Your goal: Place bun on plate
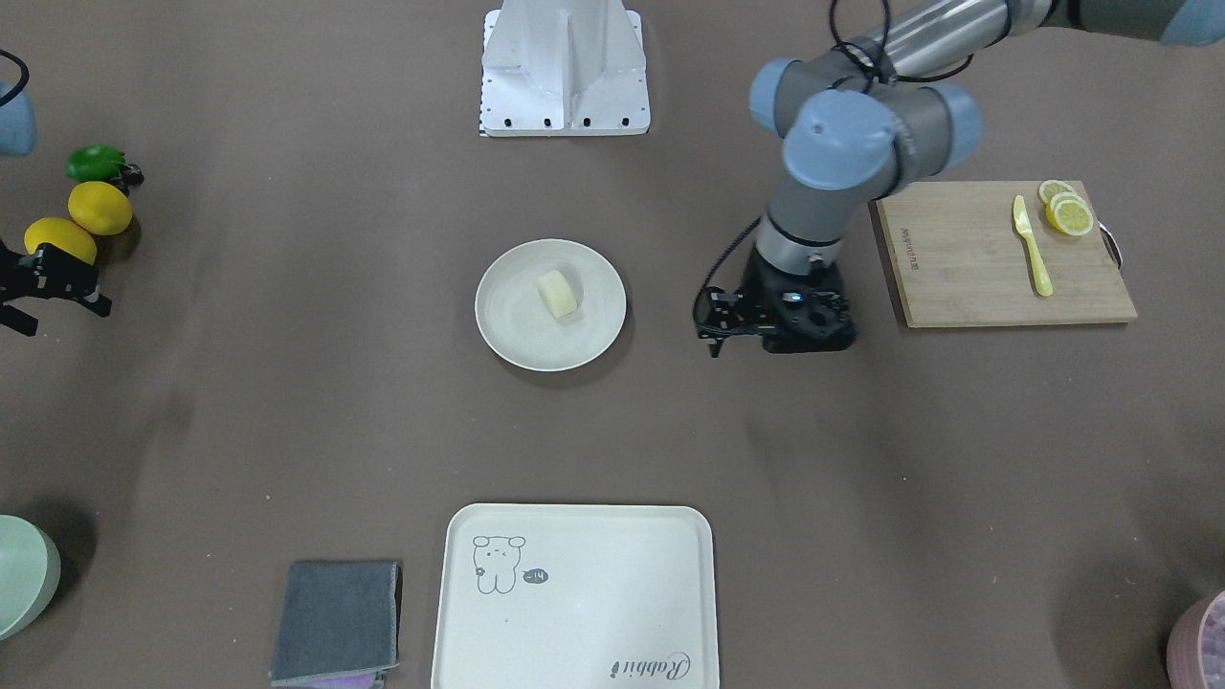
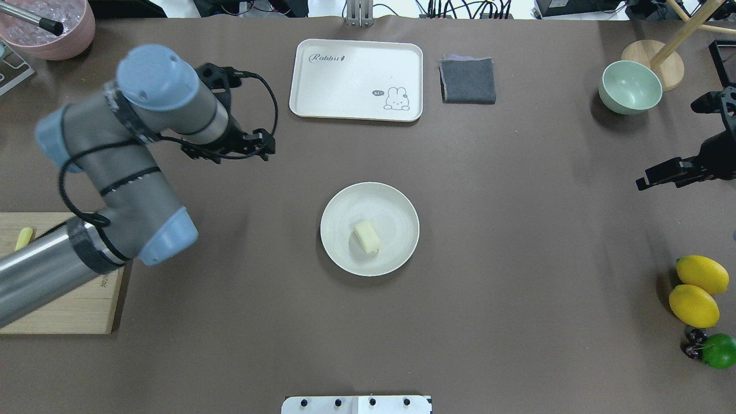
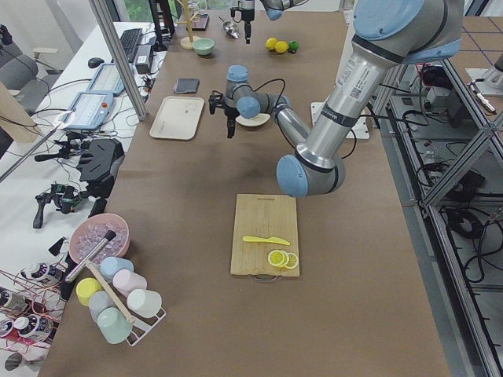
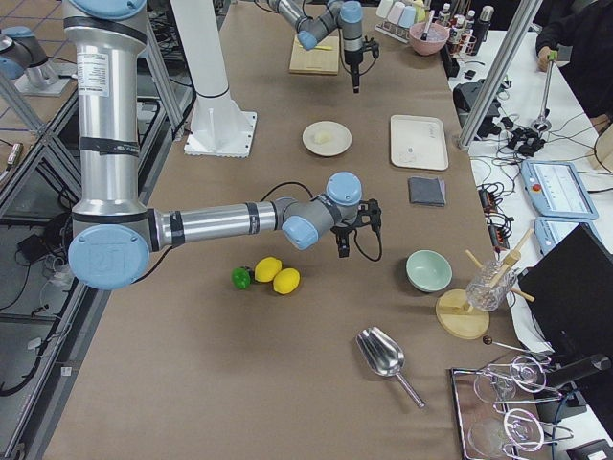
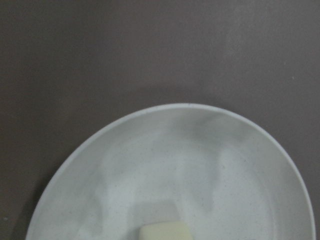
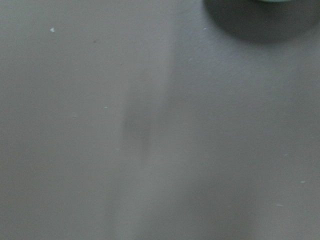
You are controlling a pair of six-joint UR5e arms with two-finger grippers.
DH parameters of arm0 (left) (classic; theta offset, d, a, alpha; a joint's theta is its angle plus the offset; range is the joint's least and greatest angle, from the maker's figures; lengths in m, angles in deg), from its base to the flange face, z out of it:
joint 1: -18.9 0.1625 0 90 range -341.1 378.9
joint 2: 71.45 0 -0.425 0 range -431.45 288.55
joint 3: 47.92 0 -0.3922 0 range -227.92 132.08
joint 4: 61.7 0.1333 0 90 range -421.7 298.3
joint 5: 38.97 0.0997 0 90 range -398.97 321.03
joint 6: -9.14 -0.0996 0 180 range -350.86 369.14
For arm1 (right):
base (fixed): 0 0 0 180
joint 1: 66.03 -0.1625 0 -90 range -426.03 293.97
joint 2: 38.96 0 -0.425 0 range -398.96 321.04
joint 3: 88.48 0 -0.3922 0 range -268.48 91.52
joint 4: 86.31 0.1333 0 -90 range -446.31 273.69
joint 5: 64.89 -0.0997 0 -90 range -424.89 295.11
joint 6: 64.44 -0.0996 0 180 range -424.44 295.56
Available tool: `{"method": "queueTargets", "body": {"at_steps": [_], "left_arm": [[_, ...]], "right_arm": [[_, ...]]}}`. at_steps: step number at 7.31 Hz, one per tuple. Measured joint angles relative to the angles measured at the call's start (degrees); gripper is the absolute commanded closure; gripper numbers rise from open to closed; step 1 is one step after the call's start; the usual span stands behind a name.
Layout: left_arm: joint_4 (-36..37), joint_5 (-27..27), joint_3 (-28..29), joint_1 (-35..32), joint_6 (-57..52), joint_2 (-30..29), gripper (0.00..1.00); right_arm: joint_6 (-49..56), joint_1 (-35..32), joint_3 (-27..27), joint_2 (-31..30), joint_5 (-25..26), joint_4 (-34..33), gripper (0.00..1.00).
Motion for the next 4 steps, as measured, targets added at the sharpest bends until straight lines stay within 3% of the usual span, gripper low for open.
{"method": "queueTargets", "body": {"at_steps": [2,4], "left_arm": [[2.70,-7.90,-4.56,-12.53,-21.91,10.68,0.03],[3.25,-15.15,-2.59,-26.30,-45.46,19.58,0.03]], "right_arm": [[7.82,-4.24,-1.57,1.31,0.50,-5.39,0.00],[14.76,-8.22,-1.86,2.30,0.57,-10.56,0.00]]}}
